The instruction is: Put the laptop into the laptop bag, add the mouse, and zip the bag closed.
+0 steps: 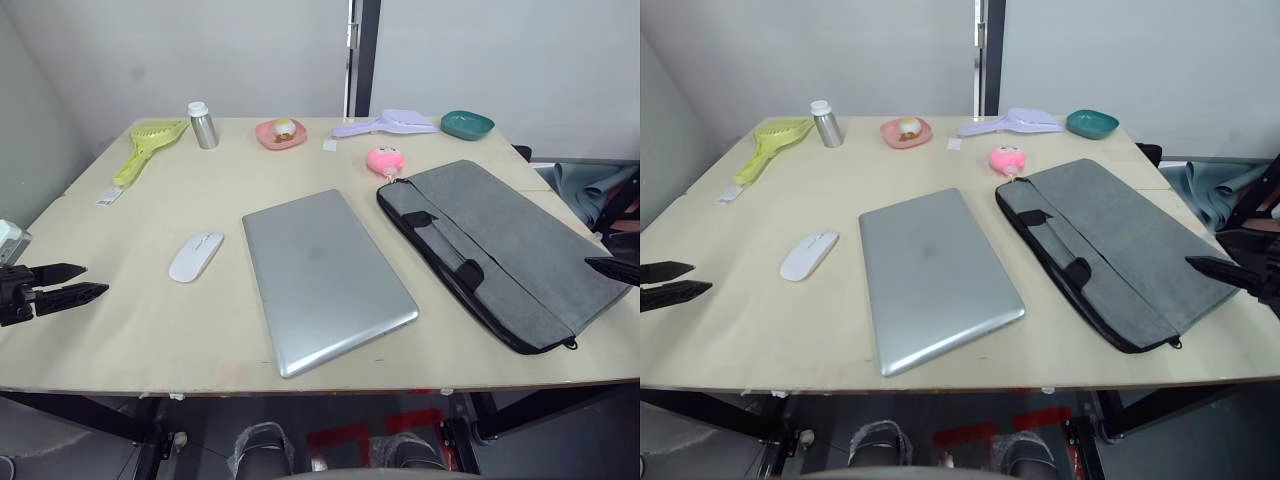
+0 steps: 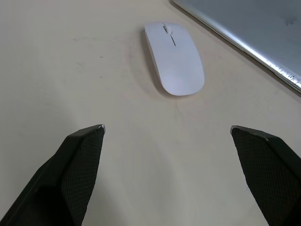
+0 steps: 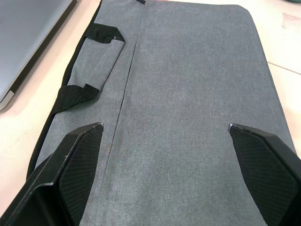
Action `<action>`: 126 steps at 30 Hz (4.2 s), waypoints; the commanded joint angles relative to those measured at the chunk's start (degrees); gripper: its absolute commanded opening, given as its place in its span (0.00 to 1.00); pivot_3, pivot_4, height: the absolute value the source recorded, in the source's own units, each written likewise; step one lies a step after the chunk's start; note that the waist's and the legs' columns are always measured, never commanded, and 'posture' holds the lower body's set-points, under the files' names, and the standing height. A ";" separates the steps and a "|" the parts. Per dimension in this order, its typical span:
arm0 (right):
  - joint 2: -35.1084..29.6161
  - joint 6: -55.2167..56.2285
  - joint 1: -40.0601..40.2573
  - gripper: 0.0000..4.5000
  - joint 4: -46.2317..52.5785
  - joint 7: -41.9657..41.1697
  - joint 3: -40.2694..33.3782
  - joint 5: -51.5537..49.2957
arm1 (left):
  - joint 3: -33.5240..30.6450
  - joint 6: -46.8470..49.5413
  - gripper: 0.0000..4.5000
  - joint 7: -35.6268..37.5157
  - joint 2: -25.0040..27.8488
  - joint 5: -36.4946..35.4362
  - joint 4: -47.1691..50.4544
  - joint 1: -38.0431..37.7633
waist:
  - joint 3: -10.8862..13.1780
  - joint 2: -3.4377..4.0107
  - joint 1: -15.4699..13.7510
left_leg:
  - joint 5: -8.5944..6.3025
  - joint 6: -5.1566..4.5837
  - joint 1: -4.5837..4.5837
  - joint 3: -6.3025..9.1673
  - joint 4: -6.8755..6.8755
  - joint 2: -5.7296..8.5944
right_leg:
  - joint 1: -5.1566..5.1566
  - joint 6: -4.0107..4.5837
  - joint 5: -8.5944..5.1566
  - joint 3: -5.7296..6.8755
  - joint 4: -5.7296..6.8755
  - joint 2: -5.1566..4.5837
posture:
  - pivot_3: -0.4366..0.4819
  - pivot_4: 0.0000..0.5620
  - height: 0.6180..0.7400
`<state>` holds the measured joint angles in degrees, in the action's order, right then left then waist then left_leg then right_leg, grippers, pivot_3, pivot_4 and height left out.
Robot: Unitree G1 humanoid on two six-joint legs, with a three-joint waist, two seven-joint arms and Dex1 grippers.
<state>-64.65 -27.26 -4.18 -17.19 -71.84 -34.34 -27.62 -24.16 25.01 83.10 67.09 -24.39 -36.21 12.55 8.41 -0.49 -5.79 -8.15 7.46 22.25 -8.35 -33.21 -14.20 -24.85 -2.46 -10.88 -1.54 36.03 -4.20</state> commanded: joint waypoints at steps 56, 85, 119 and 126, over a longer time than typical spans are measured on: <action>50.25 1.84 -41.41 0.00 -4.17 19.44 52.81 29.48 | 0.85 64.13 1.00 -46.34 -40.39 -22.92 19.21 14.79 | -0.58 0.32 1.38 | 0.06 0.11 -0.27 0.20 0.13 0.12 | 0.39 0.00 0.01 0.13 -0.04 0.17 | 0.48 0.27 1.00; 33.92 -13.21 -48.68 0.00 14.83 11.98 38.57 16.26 | 4.28 67.49 0.08 -42.92 -25.85 -38.79 20.61 21.39 | -0.34 0.30 0.83 | 0.27 0.61 0.69 0.71 0.67 -0.02 | -0.05 0.01 0.03 0.79 -0.75 0.36 | 0.48 0.27 1.00; 13.83 -33.77 -12.52 1.00 40.11 32.09 27.48 6.26 | 13.48 67.49 0.08 -20.72 -8.00 -40.91 13.75 26.87 | -0.04 0.19 0.42 | 0.13 0.39 0.12 0.33 0.27 0.03 | -0.10 -0.10 -0.08 0.14 0.08 0.34 | 0.48 0.27 1.00; 14.29 -29.00 -13.40 1.00 33.45 32.69 33.96 9.84 | 13.06 67.49 0.08 -22.73 -10.30 -42.10 13.80 26.97 | -0.04 0.18 0.10 | 0.12 0.40 0.25 0.38 0.26 0.05 | -0.08 -0.10 -0.08 0.20 -0.05 0.33 | 0.48 0.27 1.00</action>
<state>-50.08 -57.80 -16.51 16.56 -39.33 -0.70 -18.65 -7.83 92.23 59.02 56.58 -63.15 -23.22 37.82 8.37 -0.31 -5.69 -8.03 7.86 22.49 -7.97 -32.96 -14.15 -24.94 -2.56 -10.96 -1.34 35.99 -3.87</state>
